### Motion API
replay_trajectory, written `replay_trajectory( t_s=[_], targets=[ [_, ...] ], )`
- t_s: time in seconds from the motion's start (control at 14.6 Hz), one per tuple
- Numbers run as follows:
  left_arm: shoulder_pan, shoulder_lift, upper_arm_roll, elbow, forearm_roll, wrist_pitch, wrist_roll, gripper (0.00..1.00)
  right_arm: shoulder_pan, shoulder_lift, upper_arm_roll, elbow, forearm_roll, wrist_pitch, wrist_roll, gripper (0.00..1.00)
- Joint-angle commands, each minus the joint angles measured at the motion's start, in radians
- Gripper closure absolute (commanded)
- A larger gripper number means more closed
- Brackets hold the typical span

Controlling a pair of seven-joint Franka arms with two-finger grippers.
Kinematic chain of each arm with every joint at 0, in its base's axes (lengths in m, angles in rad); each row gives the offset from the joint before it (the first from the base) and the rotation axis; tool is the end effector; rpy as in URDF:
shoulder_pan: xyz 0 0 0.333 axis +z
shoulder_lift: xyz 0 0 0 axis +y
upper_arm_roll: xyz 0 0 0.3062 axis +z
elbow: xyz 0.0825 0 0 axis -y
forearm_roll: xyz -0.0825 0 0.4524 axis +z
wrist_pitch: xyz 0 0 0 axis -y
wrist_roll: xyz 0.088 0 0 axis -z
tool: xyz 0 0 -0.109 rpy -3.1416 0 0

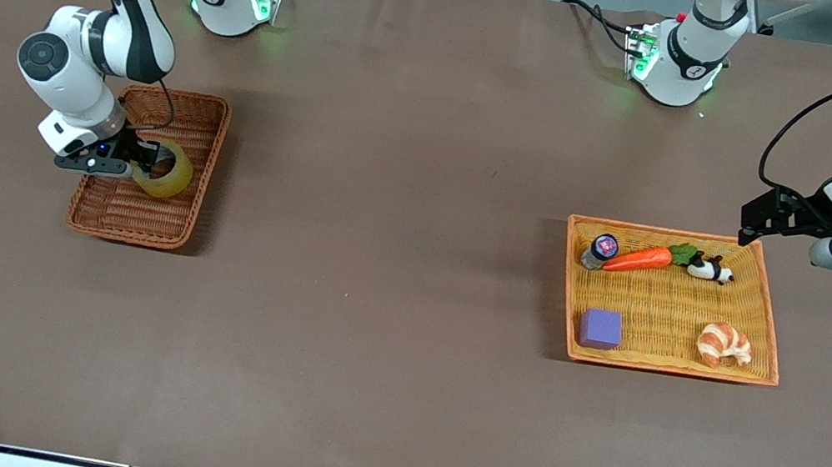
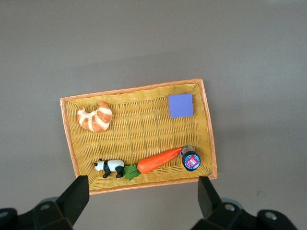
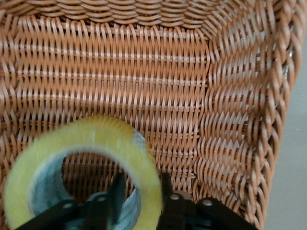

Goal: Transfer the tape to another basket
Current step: 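Lower the tape into the brown basket and open the right gripper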

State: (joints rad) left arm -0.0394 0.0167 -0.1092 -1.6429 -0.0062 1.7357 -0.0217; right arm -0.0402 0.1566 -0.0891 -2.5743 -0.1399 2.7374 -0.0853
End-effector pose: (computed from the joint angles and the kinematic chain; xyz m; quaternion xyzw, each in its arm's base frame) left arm 0.6345 -0.0951 0.5779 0.9973 -0.0629 0.0376 0.0072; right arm 0.4704 -0.0581 0.1324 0.9985 0.0428 -0.0006 0.0348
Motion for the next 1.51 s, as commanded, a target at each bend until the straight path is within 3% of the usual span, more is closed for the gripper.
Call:
replay_trajectory(
  t_s=[0.0, 0.21, 0.41, 0.82, 1.03, 1.23, 1.44],
  targets=[
    [0.004, 0.008, -0.006, 0.021, 0.022, -0.011, -0.007, 0.0, 0.005, -0.043, -0.006, -0.009, 0.016, -0.014, -0.011, 0.0],
    [0.006, 0.008, -0.006, 0.021, 0.022, -0.011, -0.007, 0.0, 0.002, -0.15, -0.005, 0.086, 0.016, -0.2, 0.002, 0.0],
    [0.006, 0.008, -0.006, 0.021, 0.022, -0.011, -0.007, 0.0, -0.001, -0.23, -0.003, 0.19, 0.016, -0.29, 0.01, 0.0],
    [0.004, 0.016, -0.006, 0.025, 0.023, -0.011, -0.007, 0.0, 0.005, -0.223, 0.011, 0.583, 0.054, -0.763, 0.019, 0.0],
    [0.006, 0.016, -0.006, 0.025, 0.022, -0.011, -0.007, 0.0, -0.001, -0.207, 0.057, 0.791, 0.068, -0.953, 0.051, 0.0],
    [0.004, 0.016, -0.006, 0.025, 0.023, -0.011, -0.007, 0.0, 0.0, -0.164, 0.066, 0.959, 0.069, -1.048, 0.064, 0.0],
    [0.006, 0.017, -0.006, 0.026, 0.022, -0.011, -0.007, 0.0, 0.002, -0.166, 0.077, 1.045, 0.074, -1.122, 0.07, 0.0]
  ],
)
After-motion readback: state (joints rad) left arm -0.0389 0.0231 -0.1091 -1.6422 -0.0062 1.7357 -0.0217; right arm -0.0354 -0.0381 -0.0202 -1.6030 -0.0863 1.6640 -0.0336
